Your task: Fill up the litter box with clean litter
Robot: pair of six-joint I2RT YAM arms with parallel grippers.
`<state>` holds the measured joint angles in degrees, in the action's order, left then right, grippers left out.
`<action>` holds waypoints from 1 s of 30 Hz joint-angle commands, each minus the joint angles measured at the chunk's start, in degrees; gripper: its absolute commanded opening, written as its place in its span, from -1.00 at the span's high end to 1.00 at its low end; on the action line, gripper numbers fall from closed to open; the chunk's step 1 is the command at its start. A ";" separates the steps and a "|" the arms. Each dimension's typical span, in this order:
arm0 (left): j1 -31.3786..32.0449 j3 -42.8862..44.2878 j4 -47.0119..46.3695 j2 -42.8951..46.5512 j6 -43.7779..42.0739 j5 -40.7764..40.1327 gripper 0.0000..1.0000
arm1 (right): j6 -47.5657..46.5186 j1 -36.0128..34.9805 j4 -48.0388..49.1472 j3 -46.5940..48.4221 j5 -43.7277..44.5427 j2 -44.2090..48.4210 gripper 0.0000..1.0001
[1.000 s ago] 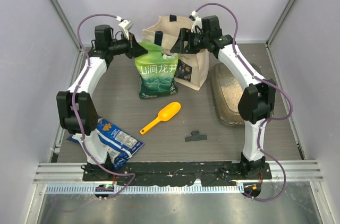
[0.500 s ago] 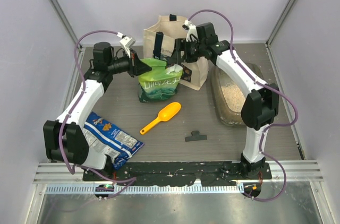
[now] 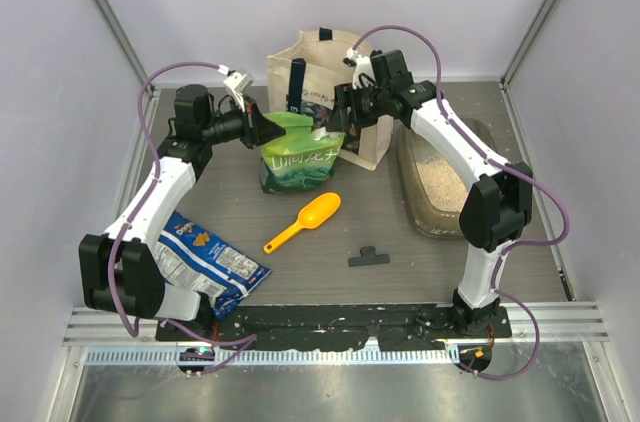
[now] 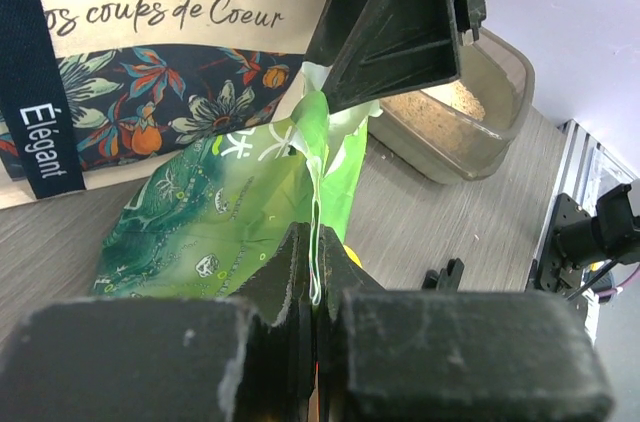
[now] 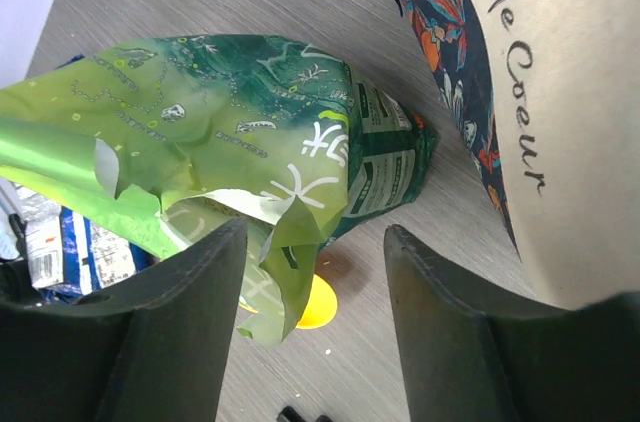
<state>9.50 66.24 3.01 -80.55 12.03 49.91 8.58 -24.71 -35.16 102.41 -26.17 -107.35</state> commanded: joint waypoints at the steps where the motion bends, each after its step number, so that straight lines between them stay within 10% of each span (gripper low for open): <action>1: 0.35 1.00 -5.20 4.35 1.42 1.86 1.00 | -2.34 -2.01 -2.28 0.16 2.53 1.36 -0.17; 9: 1.05 1.61 -5.20 4.26 0.89 1.68 1.00 | -2.34 -3.85 -4.48 -3.44 3.93 2.76 -0.08; 15: 1.40 1.70 -6.17 4.44 1.41 1.95 1.00 | 0.29 -3.07 -5.36 -3.45 20.42 3.46 0.96; 30: 1.75 9.34 -13.28 -2.40 0.63 -1.04 1.00 | 5.91 -0.34 -10.19 -0.37 25.73 11.10 0.98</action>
<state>12.69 68.42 0.16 -83.09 13.23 50.04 14.20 -28.16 -45.39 100.60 -9.17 -104.09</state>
